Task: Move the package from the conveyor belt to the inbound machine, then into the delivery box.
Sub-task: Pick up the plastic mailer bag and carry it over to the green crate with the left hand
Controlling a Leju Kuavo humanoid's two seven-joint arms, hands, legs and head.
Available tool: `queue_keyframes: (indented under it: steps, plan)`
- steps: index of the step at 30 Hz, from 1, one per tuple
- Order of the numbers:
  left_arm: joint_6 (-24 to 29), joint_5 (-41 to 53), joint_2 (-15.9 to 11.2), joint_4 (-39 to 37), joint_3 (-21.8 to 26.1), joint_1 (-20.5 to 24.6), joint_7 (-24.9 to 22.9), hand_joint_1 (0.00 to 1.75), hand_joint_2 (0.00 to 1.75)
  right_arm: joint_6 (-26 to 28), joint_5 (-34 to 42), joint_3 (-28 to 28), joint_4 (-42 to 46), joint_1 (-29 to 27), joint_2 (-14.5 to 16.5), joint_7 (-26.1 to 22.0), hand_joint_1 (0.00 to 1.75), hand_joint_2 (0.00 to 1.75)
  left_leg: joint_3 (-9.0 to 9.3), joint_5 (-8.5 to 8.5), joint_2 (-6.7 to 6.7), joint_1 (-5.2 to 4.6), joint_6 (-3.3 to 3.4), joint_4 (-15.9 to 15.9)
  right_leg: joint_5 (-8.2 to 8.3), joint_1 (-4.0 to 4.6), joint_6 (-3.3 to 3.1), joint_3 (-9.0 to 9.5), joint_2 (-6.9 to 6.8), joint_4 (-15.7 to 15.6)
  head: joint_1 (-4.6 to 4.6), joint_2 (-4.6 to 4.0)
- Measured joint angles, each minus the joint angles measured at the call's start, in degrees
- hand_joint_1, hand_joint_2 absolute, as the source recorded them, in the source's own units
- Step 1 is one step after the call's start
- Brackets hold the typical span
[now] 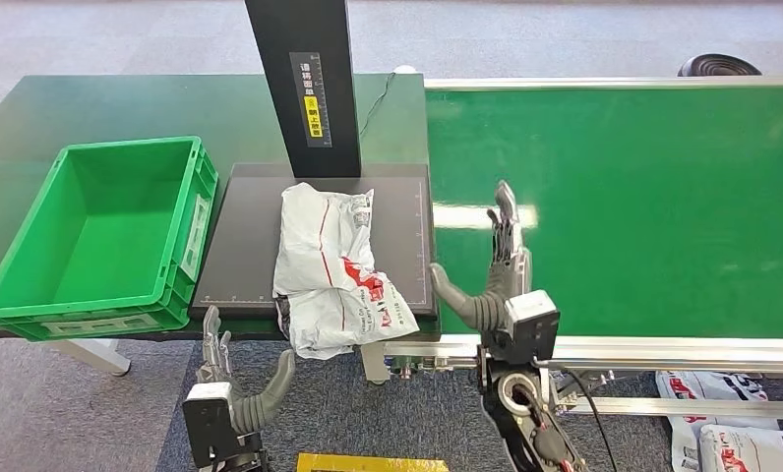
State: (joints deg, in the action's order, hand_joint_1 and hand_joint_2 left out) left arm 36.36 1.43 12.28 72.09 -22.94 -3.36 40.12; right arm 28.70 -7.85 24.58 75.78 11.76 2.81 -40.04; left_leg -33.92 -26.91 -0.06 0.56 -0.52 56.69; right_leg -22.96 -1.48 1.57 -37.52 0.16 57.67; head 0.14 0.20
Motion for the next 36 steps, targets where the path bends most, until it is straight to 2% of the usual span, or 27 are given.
queue_keyframes:
  steps: [3, 9, 18, 26, 34, 36]
  plan:
    - [-0.1, 1.2, 0.1, 1.1, 0.3, -0.7, -0.2, 0.0, 1.75, -0.4, 1.1, 0.1, 3.8, -5.7, 0.5, 0.0, 0.0, 1.75, -0.02, -0.06, -0.02, 0.0, -0.02, 0.0, -0.03, 0.0, 0.0, 0.0, 0.0, 0.0, 0.0, 0.0]
    - [0.0, 5.3, 0.0, 3.8, 1.4, -1.4, -1.1, 0.0, 1.75, -7.9, 4.6, 0.1, 5.5, -14.1, 2.9, 0.1, 0.0, 1.75, 0.01, -0.11, -0.01, 0.01, -0.03, 0.0, -0.07, 0.0, -0.03, 0.03, 0.0, 0.0, 0.01, 0.0]
    - [-2.4, 13.0, -0.2, 10.6, 3.7, -1.0, -2.6, 0.0, 1.75, -8.0, 2.3, 0.8, 6.4, -17.0, 4.6, 0.0, 0.0, 1.75, 0.13, -0.09, 0.03, 0.0, -0.03, 0.0, -0.06, 0.0, -0.03, 0.1, 0.02, 0.0, 0.01, 0.0]
    - [-7.5, 19.8, -1.7, 10.9, 5.7, 4.6, -6.5, 0.0, 1.75, -10.7, -1.0, -0.7, 7.3, -17.5, 6.0, 0.0, 0.0, 1.75, 0.18, -0.07, 0.02, 0.01, -0.04, 0.0, -0.05, 0.0, -0.04, 0.14, 0.02, 0.0, 0.01, 0.0]
    - [-12.9, 27.6, -6.4, 10.0, 6.7, 11.5, -11.4, 0.0, 1.75, -11.0, -0.4, -1.6, 7.4, -17.8, 6.3, 0.0, 0.0, 1.75, 0.22, -0.02, 0.03, 0.0, -0.02, 0.0, -0.04, 0.0, -0.05, 0.16, 0.02, 0.0, 0.01, 0.0]
    - [-15.0, 30.6, -7.9, 8.0, 6.4, 14.7, -12.9, 0.0, 1.75, -11.3, -0.3, -1.7, 7.4, -17.7, 6.3, 0.0, 0.0, 1.75, 0.21, 0.03, 0.0, 0.0, -0.01, 0.0, -0.03, 0.0, -0.05, 0.16, 0.0, 0.0, 0.02, 0.0]
